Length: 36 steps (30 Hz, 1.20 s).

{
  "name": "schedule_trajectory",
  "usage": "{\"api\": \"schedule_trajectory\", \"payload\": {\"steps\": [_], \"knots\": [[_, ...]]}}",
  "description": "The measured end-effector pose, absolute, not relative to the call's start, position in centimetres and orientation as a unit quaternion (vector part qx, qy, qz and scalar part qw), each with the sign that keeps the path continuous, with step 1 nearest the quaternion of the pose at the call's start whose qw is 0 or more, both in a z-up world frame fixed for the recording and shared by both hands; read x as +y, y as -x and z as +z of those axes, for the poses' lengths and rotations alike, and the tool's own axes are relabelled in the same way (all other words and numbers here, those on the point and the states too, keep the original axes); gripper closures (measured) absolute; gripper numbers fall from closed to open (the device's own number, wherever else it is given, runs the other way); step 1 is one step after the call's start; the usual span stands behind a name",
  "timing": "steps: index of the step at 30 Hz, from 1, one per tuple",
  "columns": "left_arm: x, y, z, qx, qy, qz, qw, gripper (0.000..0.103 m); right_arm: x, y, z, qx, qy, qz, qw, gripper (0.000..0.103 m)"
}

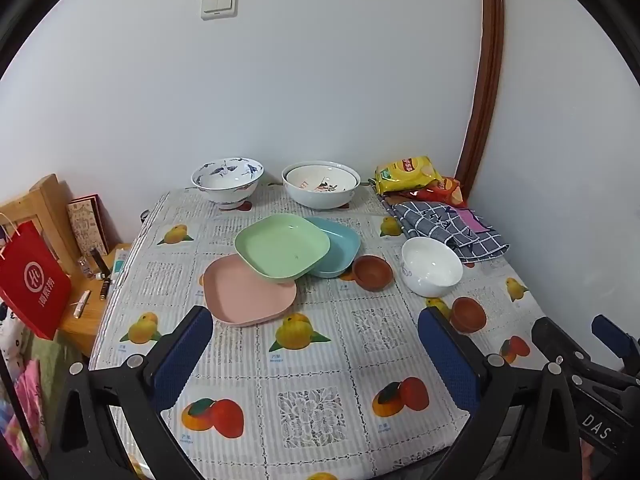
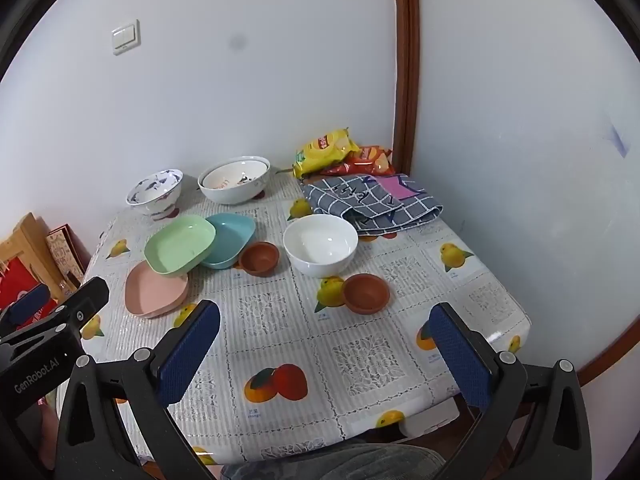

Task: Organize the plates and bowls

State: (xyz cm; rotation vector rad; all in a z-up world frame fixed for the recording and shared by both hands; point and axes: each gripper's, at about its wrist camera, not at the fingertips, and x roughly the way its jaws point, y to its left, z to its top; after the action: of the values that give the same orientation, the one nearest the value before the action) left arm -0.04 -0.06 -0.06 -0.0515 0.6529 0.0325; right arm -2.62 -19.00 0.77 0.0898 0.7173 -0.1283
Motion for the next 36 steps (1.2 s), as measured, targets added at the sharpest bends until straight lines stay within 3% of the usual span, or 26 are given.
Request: {"api": "schedule_trajectory", "payload": {"steps": [36], "knots": [[0.3, 1.1, 0.9, 0.325, 0.033, 0.012, 0.945, 0.000, -18.4, 4.5, 1.7, 0.350, -0.039, -0.061, 0.934, 0.000]]}}
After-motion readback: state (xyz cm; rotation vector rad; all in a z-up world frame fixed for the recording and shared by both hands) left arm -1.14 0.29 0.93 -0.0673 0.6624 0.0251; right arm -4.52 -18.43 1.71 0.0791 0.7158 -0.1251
